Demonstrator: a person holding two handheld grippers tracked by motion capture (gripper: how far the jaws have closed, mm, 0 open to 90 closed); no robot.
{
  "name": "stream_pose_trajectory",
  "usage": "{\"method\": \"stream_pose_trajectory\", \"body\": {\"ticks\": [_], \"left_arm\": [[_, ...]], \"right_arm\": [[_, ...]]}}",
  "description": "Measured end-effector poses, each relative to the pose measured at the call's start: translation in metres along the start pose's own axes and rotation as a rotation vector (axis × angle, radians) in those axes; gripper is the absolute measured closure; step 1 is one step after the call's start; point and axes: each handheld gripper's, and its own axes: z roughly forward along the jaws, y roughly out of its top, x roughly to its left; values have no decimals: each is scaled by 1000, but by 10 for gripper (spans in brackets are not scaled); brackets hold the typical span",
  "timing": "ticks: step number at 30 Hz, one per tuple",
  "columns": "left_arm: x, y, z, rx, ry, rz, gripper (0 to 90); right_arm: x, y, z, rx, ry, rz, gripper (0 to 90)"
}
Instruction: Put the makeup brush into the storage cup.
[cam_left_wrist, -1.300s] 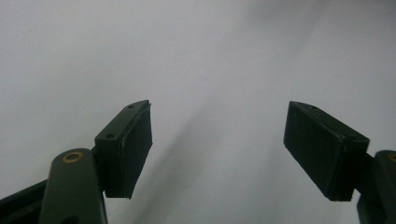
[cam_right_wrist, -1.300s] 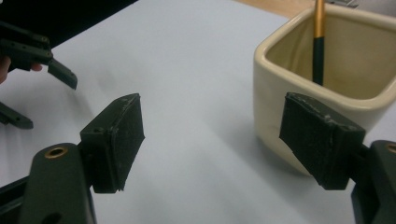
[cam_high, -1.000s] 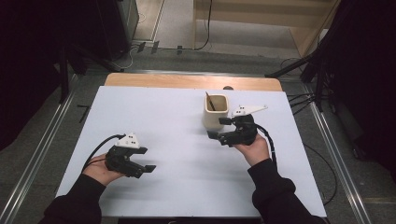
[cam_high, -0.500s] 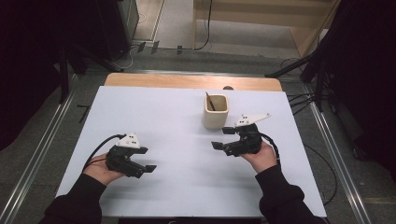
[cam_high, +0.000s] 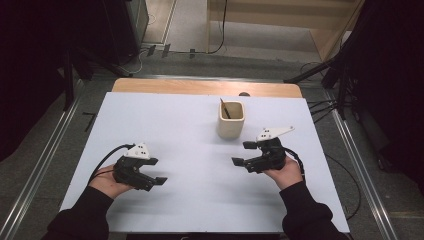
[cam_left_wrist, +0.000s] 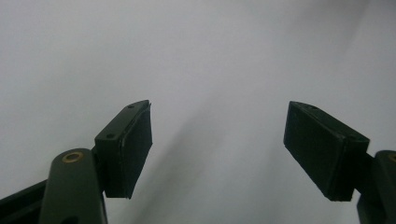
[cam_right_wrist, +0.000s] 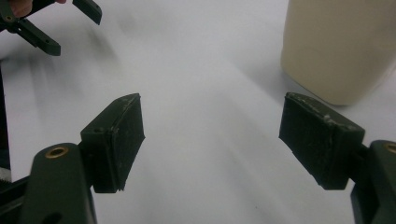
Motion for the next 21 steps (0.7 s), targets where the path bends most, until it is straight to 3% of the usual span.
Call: {"method": "stream_pose_trajectory", "body": {"ticks": [21], "left_arm": [[0,0,0,-3,-1,0,241]], "right_arm": [[3,-19,-10,34,-24,-3,220]]}}
